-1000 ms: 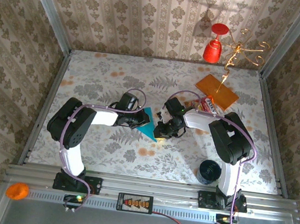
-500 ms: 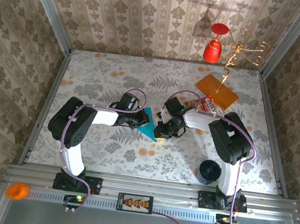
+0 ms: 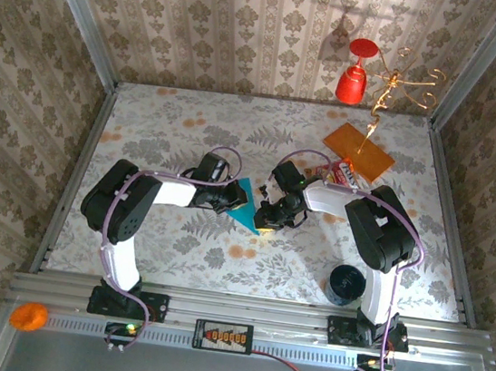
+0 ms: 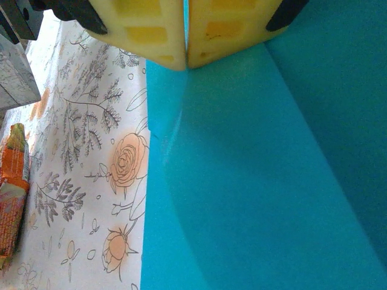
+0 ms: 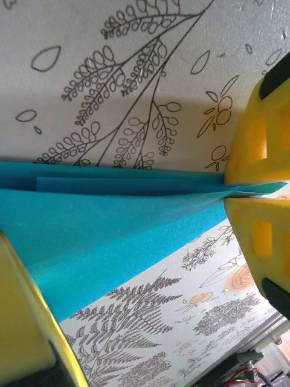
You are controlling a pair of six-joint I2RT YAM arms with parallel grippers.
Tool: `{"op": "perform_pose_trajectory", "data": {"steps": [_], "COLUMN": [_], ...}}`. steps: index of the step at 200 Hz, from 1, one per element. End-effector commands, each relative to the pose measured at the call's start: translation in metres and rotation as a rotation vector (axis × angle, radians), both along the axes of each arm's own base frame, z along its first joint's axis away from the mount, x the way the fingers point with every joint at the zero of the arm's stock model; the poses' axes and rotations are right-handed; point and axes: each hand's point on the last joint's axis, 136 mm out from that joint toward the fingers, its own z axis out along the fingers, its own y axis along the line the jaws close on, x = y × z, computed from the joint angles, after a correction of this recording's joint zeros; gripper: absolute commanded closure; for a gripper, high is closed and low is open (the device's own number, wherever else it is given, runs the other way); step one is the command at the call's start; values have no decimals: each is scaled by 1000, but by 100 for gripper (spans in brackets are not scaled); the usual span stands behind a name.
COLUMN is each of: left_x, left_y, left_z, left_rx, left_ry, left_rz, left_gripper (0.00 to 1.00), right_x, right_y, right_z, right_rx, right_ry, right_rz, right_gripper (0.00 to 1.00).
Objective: Fold a paper plane with a square sheet of paper (pick it up from the middle)
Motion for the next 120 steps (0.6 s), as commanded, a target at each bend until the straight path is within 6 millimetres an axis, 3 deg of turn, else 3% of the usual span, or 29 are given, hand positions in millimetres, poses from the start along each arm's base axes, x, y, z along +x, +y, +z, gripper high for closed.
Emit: {"op": "perform_pose_trajectory", "data": {"steps": [1,28,86,120], "left_x": [-9,-13,-18,-19], "left_y": [15,19,23,24], "left_z": [-29,-35,-42,-43], "left_rx": [84,108,140,147], "left_ry": [78,104,134,141], "left_rz": [8,13,11,14], "left_gripper": [89,89,90,90], "right_x": [-13,-10,8,12], "right_y": [-13,-13,-18,-11], "right_z": [-18,-11,46,60], "right_rx": [-80,-66,30,60], "right_ry": [68,55,-92,-141], "right_rz": [-11,-21,-18,-1], "right_gripper": [85,82,68,69]}}
